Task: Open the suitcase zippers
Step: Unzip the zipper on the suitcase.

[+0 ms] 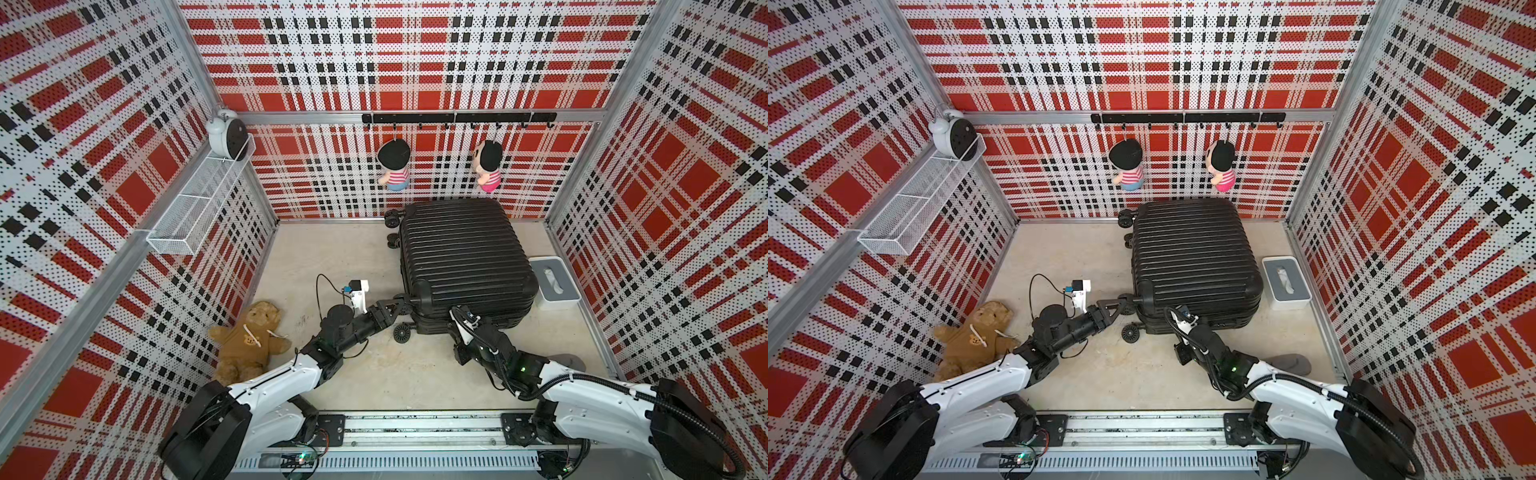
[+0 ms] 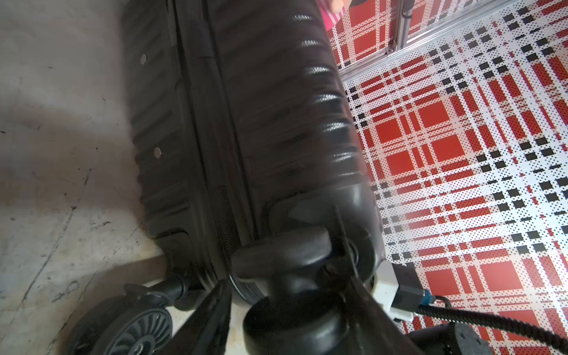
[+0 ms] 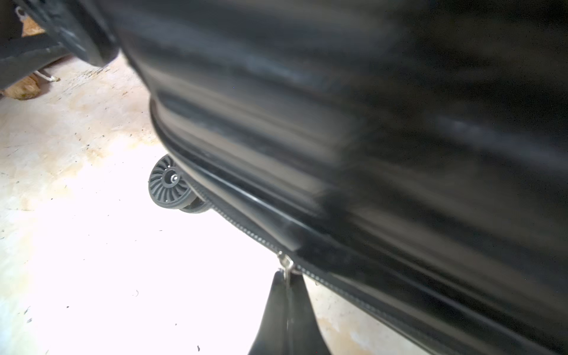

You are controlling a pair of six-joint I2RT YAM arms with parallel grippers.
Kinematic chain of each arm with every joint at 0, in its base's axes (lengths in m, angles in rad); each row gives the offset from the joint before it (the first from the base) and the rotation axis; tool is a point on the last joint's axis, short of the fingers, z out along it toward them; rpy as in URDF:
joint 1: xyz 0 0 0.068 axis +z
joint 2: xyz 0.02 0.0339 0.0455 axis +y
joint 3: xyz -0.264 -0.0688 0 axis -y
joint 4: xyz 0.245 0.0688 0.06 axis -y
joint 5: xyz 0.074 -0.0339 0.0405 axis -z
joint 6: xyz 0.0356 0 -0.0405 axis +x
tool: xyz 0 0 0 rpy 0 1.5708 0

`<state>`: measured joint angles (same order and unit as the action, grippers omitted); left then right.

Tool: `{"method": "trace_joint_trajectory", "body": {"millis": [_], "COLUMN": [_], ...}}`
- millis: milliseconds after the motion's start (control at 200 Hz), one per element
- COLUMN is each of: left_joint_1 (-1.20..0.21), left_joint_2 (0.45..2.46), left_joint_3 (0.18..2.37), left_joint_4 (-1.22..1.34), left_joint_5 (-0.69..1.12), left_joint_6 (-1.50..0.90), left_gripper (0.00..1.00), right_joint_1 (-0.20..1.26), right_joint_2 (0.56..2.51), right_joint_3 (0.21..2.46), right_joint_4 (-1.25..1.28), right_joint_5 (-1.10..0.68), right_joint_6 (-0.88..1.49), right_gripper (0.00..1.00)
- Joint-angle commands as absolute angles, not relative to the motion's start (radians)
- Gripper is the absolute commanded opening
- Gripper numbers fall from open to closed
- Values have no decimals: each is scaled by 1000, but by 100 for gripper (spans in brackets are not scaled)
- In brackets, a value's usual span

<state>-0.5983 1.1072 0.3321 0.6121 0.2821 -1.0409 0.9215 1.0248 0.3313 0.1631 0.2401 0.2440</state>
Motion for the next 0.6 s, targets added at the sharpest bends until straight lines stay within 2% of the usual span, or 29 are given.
{"method": "trace_joint_trajectory", "body": {"millis": [0,596], "left_joint_1": [-609,-607], "left_joint_2": [1115,987], "left_joint_3": [337,376], "left_joint_4": [610,551], "left_joint_5": [291,327], "left_joint_6": [-1017,-1058], "left_gripper": [59,55], "right_joint_1": [961,1016], "right_joint_2": [1040,1063], "right_joint_3": [367,400], "right_joint_4": [202,166], "right_joint_5": [198,236], "right_joint_6": [218,221], "right_gripper": [0,0]}}
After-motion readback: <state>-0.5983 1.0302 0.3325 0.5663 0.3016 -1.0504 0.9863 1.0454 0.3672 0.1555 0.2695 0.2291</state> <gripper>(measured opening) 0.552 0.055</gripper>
